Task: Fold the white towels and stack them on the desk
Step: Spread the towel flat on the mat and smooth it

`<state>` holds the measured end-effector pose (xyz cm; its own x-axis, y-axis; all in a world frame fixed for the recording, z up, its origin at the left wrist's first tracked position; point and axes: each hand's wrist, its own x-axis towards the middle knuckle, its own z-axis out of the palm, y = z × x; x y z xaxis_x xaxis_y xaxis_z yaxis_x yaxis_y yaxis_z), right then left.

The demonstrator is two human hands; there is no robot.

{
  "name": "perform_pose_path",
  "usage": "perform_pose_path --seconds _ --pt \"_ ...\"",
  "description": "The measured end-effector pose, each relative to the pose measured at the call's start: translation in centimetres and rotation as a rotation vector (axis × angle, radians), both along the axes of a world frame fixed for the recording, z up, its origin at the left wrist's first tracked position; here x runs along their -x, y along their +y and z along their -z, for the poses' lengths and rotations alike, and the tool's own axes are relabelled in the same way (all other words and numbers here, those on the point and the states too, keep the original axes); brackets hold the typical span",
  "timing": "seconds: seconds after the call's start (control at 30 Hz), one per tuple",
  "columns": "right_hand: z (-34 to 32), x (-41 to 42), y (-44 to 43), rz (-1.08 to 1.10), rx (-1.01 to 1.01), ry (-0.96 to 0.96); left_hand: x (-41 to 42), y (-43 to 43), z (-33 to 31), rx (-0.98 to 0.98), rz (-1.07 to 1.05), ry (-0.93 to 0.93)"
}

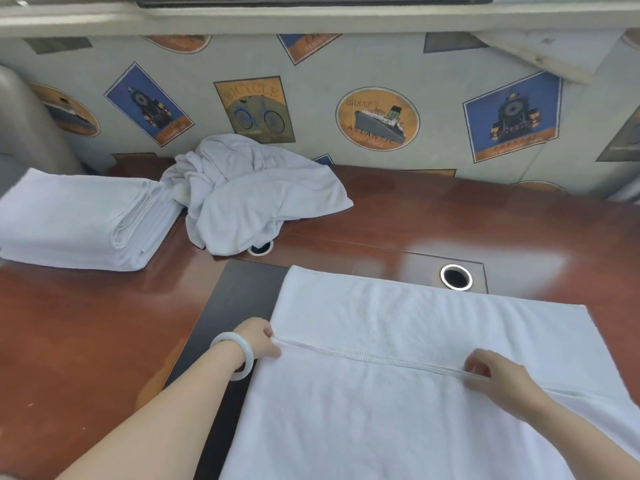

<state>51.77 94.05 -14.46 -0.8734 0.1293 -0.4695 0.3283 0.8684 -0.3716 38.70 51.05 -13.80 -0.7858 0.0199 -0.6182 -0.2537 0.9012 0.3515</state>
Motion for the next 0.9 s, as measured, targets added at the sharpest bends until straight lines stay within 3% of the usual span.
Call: perform_pose_path --seconds 0.27,0.47,0.6,0.8,0.9 --pt "-4.4 -2.6 0.9 0.041 0.132 -0.015 -2.5 -2.2 -3.5 -0.653 -0.288 -0.253" --pt "-12.6 0.0 3.0 0.085 0.220 0.004 -1.0 -2.2 -9.8 -0.826 -0.272 -0.086" --pt "-12.4 7.5 2.9 0.191 0.161 0.215 5.1 0.7 -8.1 -0.759 -0.352 0.128" --pt "-1.5 13.3 1.0 0.133 -0.064 0.038 9.0 4.3 0.7 -0.341 -0.352 0.188" --pt "0.0 13.3 1.0 0.152 -0.111 0.084 9.0 4.7 1.2 -0.289 -0.399 0.279"
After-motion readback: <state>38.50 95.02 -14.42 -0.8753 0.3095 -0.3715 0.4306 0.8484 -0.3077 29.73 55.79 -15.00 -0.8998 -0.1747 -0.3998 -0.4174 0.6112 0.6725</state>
